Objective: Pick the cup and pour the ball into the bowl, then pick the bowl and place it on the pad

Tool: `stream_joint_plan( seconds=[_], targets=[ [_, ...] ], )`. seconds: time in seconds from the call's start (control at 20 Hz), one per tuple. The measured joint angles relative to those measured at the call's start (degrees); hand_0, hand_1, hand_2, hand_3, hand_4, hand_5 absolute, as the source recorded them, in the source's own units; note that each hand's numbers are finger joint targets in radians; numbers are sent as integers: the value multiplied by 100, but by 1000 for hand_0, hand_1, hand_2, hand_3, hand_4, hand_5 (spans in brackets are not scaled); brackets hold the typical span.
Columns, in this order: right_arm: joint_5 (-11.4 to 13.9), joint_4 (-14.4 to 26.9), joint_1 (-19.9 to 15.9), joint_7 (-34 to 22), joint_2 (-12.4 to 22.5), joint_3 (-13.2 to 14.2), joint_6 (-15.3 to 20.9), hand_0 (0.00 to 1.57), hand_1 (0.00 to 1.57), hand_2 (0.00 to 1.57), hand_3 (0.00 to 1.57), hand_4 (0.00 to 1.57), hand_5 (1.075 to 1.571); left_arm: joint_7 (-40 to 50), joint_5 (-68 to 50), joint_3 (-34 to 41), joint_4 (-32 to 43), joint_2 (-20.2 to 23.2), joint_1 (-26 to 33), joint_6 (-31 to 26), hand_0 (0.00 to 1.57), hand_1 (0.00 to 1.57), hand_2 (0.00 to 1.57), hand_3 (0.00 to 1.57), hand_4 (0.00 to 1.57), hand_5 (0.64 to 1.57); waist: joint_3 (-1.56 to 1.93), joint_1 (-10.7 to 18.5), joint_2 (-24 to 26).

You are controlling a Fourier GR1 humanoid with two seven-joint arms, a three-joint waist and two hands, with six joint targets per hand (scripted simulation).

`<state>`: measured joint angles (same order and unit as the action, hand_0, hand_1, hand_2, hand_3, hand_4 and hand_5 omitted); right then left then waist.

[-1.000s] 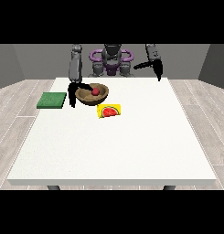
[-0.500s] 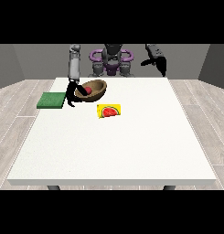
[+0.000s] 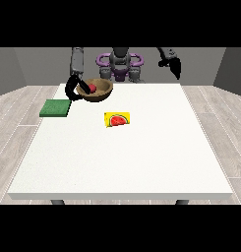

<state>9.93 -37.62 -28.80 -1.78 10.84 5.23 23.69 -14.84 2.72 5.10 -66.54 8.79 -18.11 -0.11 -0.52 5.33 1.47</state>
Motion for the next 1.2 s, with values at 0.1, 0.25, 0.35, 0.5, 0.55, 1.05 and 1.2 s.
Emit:
stream_joint_plan(
  seconds=[0.1,0.25,0.35,0.5,0.55,1.05,1.2],
  targets=[
    [103,-141,-86,-550,40,-184,-188,1571,1571,1571,785,816,1568,67,-18,122,206,51,152,57,0,0,0,0,1006,1407,15,-294,371],
    [62,-401,-214,-1103,213,-201,-493,1571,1571,1571,750,787,1570,54,-96,309,341,200,221,30,0,0,0,0,999,1410,32,-533,493],
    [-65,-503,-152,-1252,427,-70,-714,1571,1571,1571,750,787,1570,20,-110,308,287,214,360,-16,0,0,0,0,1003,1418,40,-548,535],
    [-172,-684,-283,-1417,691,128,-860,1571,1571,1571,750,787,1570,56,-135,302,164,206,259,-30,0,0,0,0,1029,1430,47,-468,306],
    [-220,-710,-315,-1357,761,210,-889,1571,1571,1571,750,787,1570,-65,-155,321,151,243,234,-86,0,0,0,0,1051,1435,47,-435,165],
    [-618,-542,-68,-464,1858,990,-1529,1571,1571,1571,0,864,1570,-277,-950,1198,81,1212,-127,-887,0,0,0,0,1296,1571,53,-155,-679],
    [-755,-511,-45,-158,2078,1199,-1659,1571,1571,1571,0,801,1568,-405,-1381,1729,318,1808,-245,-1363,0,0,0,0,1281,1571,54,-105,-978]
  ],
)
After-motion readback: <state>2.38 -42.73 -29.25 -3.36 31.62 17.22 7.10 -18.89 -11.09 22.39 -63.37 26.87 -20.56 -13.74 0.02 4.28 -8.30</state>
